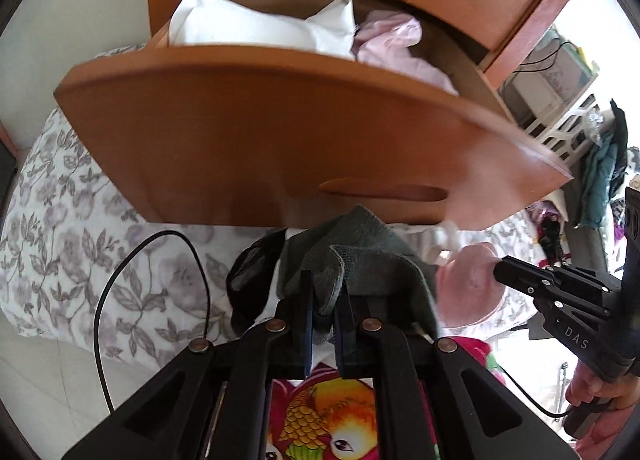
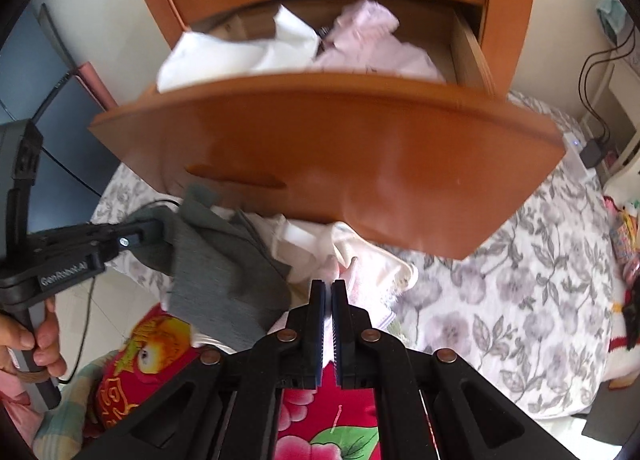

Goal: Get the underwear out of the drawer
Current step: 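Lower the grey sock and pink garment onto the bed and open both grippers, then reach the left gripper into the drawer toward the white padded bra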

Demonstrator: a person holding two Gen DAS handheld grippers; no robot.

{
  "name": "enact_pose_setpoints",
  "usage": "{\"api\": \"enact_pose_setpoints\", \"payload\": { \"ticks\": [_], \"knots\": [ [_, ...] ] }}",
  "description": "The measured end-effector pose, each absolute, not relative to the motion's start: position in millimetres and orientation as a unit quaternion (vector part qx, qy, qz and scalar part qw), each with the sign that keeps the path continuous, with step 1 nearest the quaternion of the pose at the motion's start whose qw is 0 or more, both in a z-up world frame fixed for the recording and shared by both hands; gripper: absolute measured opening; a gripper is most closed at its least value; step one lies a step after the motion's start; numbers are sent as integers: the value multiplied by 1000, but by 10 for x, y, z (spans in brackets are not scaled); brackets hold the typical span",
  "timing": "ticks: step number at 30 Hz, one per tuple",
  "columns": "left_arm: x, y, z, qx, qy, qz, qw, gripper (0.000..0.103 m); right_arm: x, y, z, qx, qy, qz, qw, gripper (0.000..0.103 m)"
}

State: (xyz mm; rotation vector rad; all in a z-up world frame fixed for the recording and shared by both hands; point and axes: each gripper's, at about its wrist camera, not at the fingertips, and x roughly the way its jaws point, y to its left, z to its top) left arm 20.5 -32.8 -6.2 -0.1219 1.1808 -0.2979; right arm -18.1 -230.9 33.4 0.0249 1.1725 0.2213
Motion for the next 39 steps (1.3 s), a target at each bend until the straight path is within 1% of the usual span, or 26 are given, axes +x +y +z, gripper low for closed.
{"api": "enact_pose_setpoints", "payload": {
  "ticks": [3, 4, 5, 7, 9, 10, 11, 12, 13, 14, 16, 18, 19, 20, 22, 25, 27, 28, 32, 39],
  "knots": [
    [207, -313, -129, -56, 563, -132, 814, 13, -154, -2329, 252, 15, 562, 96, 821, 7],
    [205, -308, -153, -56, 565, -128, 813, 22, -153, -2338, 232, 14, 564, 92, 821, 7],
    [207, -300, -169, -56, 567, -124, 812, 37, -148, -2345, 219, 13, 565, 89, 820, 7],
    [205, -274, -184, -61, 569, -119, 811, 51, -147, -2354, 194, 12, 568, 84, 819, 7],
    [208, -252, -181, -65, 570, -117, 811, 56, -141, -2369, 176, 13, 571, 78, 817, 7],
    [211, -242, -175, -65, 571, -115, 810, 60, -136, -2373, 165, 15, 573, 74, 816, 15],
    [215, -238, -172, -66, 571, -113, 810, 63, -131, -2392, 146, 18, 577, 69, 814, 28],
    [214, -228, -167, -66, 571, -109, 811, 70, -122, -2405, 133, 19, 579, 66, 813, 38],
    [214, -226, -160, -65, 570, -105, 812, 73, -122, -2417, 119, 19, 580, 62, 812, 55],
    [218, -224, -157, -64, 570, -103, 813, 73, -119, -2420, 113, 19, 580, 61, 812, 59],
    [217, -214, -145, -59, 569, -96, 814, 74, -123, -2436, 93, 21, 583, 62, 810, 59],
    [213, -193, -138, -55, 567, -89, 817, 81, -138, -2445, 77, 24, 586, 57, 808, 63],
    [211, -186, -128, -53, 564, -86, 819, 86, -133, -2455, 69, 24, 587, 53, 808, 67],
    [206, -182, -108, -52, 562, -84, 822, 88, -134, -2461, 71, 25, 586, 52, 808, 73],
    [201, -167, -88, -50, 556, -77, 826, 92, -138, -2471, 82, 28, 582, 53, 811, 81],
    [199, -134, -72, -50, 549, -70, 831, 94, -143, -2490, 110, 35, 575, 58, 815, 88],
    [187, -133, -50, -52, 544, -69, 835, 98, -154, -2467, 148, 36, 570, 59, 818, 96],
    [180, -131, -31, -52, 540, -69, 837, 100, -161, -2462, 168, 35, 565, 60, 822, 102],
    [155, -132, 45, -51, 529, -72, 844, 100, -193, -2432, 257, 35, 548, 57, 834, 103],
    [100, -77, 382, -65, 484, -92, 868, 101, -260, -2348, 552, 26, 511, 58, 857, 103]
  ]
}}
